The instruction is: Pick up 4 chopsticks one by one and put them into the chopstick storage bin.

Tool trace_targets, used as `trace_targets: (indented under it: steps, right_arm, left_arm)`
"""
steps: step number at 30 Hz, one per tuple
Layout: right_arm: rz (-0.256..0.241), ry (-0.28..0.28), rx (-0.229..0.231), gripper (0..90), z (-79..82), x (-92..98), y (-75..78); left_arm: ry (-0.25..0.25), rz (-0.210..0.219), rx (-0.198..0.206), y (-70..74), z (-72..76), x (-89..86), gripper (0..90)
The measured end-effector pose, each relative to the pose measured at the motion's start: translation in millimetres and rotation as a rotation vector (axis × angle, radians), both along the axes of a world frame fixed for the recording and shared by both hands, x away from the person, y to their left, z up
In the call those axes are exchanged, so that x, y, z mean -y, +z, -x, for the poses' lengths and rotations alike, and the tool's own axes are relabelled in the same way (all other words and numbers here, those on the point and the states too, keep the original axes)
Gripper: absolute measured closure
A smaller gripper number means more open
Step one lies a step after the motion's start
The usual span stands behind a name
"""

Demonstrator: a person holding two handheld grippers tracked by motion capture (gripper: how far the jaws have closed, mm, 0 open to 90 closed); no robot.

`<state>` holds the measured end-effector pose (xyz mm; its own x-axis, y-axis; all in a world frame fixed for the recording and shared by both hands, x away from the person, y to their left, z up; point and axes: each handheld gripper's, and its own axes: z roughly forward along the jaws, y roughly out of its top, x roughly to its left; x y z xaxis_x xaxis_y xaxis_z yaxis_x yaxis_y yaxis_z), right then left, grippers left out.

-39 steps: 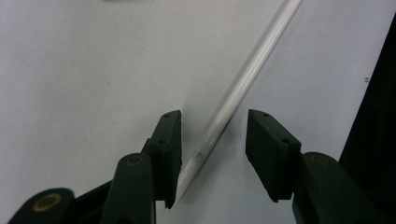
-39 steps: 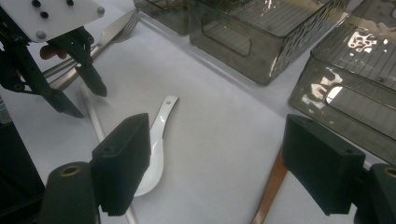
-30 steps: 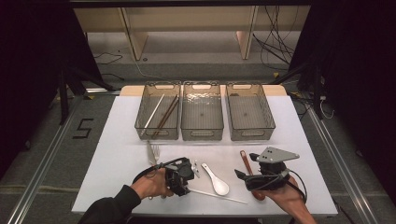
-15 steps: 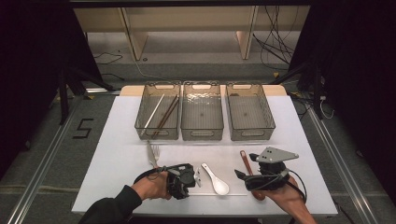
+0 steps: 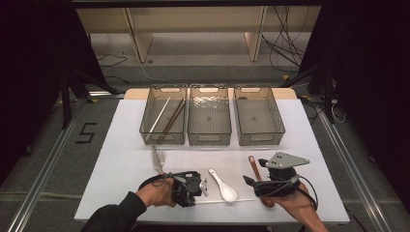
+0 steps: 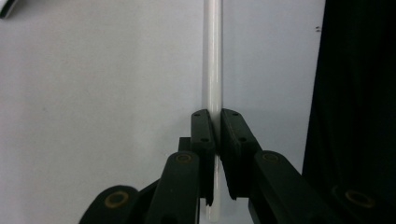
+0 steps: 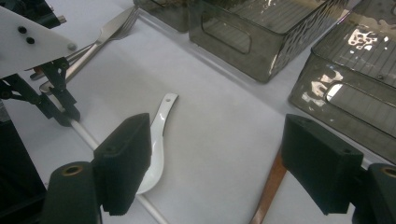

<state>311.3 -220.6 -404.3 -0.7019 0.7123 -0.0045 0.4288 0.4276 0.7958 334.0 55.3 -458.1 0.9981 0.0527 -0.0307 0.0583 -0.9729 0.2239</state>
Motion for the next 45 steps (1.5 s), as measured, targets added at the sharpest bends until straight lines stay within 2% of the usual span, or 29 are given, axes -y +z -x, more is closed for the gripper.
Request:
trace_targets:
  steps: [3, 11, 16, 18, 22, 25, 31, 36, 40, 42, 45]
  right_arm:
    - [0.000, 0.002, -0.001, 25.8, 0.1, -0.1, 0.1]
    - [-0.002, -0.002, 0.000, 25.7, 0.0, 0.7, 0.4]
    - [-0.006, -0.010, 0.005, 25.5, -0.1, 1.8, 0.9]
    - [-0.008, -0.015, 0.010, 25.5, -0.3, 2.5, 1.0]
    - [-0.010, -0.020, 0.015, 25.4, -0.3, 3.8, 1.8]
    - [-0.017, -0.024, 0.024, 25.4, 0.0, 4.1, 2.5]
    - [-0.019, -0.026, 0.028, 25.4, 0.6, 4.0, 2.7]
    - [-0.018, -0.026, 0.023, 25.4, 0.6, 3.7, 2.1]
    - [-0.012, -0.024, 0.018, 25.4, 0.0, 3.1, 0.4]
    - [-0.009, -0.022, 0.016, 25.4, 0.0, 2.4, -0.3]
    - [-0.008, -0.022, 0.014, 25.4, 0.2, 1.8, -0.5]
  left_arm:
    - [-0.019, 0.005, 0.011, 5.2, 1.8, 0.4, 83.6]
    - [-0.036, 0.041, -0.015, 18.8, 3.1, -4.9, 83.7]
    - [-0.021, 0.080, -0.025, 30.5, 2.5, -8.2, 83.7]
    - [-0.018, 0.078, -0.019, 34.8, 1.0, -10.2, 83.6]
    - [0.036, 0.088, -0.025, 41.4, -8.0, -20.4, 83.6]
    - [0.084, 0.097, -0.014, 45.4, -16.7, -31.8, 83.7]
    - [0.230, 0.172, -0.017, 51.8, -40.0, -62.4, 83.7]
    - [0.347, 0.225, 0.007, 60.3, -55.3, -85.9, 83.7]
    - [0.436, 0.257, 0.044, 65.9, -64.8, -99.8, 83.7]
    - [0.474, 0.266, 0.072, 68.2, -68.4, -105.7, 83.7]
    - [0.522, 0.301, 0.086, 72.1, -74.0, -114.9, 83.7]
